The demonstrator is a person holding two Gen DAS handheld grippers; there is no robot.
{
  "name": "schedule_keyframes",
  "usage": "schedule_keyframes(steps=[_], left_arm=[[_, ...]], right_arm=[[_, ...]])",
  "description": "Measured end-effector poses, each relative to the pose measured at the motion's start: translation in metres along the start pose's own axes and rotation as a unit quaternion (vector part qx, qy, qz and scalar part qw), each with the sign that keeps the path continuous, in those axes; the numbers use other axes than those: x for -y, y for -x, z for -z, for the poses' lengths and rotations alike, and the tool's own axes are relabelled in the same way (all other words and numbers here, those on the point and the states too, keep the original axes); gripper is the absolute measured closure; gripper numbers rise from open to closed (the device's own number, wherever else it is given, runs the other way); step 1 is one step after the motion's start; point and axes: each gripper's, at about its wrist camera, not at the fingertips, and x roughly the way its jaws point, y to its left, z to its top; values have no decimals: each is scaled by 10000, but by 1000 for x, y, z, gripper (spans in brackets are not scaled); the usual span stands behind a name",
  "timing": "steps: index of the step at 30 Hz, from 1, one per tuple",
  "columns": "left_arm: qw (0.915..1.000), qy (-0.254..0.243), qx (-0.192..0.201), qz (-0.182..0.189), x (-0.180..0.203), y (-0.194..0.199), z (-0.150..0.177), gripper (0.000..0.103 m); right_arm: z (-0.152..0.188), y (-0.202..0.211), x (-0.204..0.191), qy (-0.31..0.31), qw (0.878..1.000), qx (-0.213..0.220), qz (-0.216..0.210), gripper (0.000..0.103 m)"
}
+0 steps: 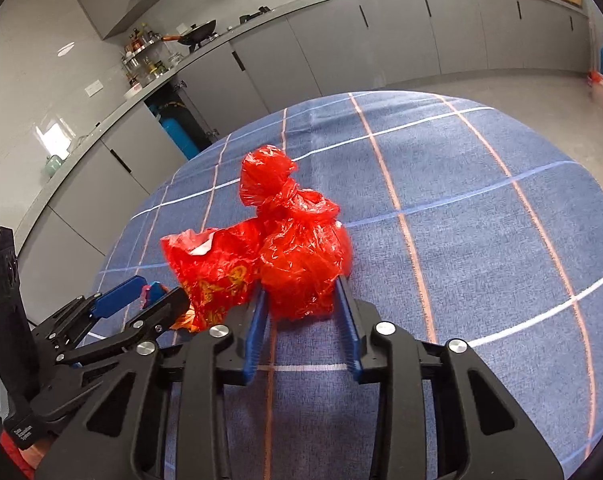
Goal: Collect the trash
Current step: 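Grasp the blue wrapper with the left tool while the right grasps the red bag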
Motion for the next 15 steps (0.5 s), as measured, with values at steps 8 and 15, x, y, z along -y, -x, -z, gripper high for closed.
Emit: schedule_keyframes(steps=[8, 15], left_arm=[[9996, -111, 26, 254, 9, -1, -1, 101], [9995, -159, 181, 199, 11, 12, 7, 101]], right_arm=[[-2, -9, -2, 1, 10000, 47, 40, 84], [3, -1, 1, -15, 9998, 217, -43, 98]])
